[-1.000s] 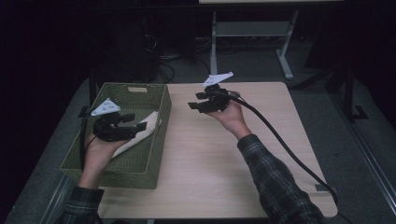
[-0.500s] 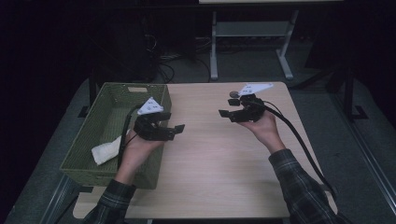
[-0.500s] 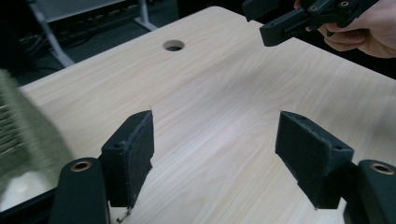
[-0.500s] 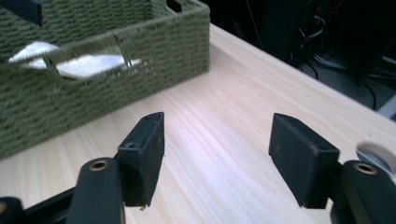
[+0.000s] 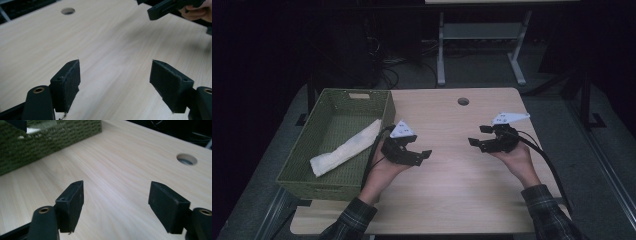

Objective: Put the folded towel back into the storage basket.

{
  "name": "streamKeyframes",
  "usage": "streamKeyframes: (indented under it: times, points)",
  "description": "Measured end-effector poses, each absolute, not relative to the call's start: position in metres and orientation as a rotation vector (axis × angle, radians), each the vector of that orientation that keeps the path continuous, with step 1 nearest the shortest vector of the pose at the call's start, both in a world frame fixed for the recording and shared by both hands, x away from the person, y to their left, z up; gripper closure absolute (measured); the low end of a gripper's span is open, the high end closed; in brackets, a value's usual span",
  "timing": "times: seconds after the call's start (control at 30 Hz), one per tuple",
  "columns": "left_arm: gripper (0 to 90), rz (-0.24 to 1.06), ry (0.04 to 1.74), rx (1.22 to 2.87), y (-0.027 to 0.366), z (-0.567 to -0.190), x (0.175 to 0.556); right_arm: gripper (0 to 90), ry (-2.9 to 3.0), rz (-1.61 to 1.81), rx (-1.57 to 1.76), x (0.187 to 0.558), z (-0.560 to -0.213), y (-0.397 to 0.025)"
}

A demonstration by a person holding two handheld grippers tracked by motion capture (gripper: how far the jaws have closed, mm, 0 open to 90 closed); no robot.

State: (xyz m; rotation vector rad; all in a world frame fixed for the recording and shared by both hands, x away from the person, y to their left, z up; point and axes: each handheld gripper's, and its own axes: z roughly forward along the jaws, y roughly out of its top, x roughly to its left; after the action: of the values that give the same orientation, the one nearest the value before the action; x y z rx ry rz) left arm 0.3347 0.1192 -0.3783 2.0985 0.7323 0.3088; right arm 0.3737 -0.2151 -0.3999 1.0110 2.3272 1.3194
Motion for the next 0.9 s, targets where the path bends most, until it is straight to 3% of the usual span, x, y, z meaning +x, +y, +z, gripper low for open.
streamKeyframes:
  times: [0.3,0.9]
  points:
    - [21.6,0.282,0.723,2.154,0.11,-0.409,0.322,20.5,2.325,1.259,1.08,0.342,-0.424,-0.24]
    - [18.3,0.253,0.724,2.214,0.113,-0.459,0.317,17.9,2.323,1.133,1.225,0.289,-0.467,-0.28]
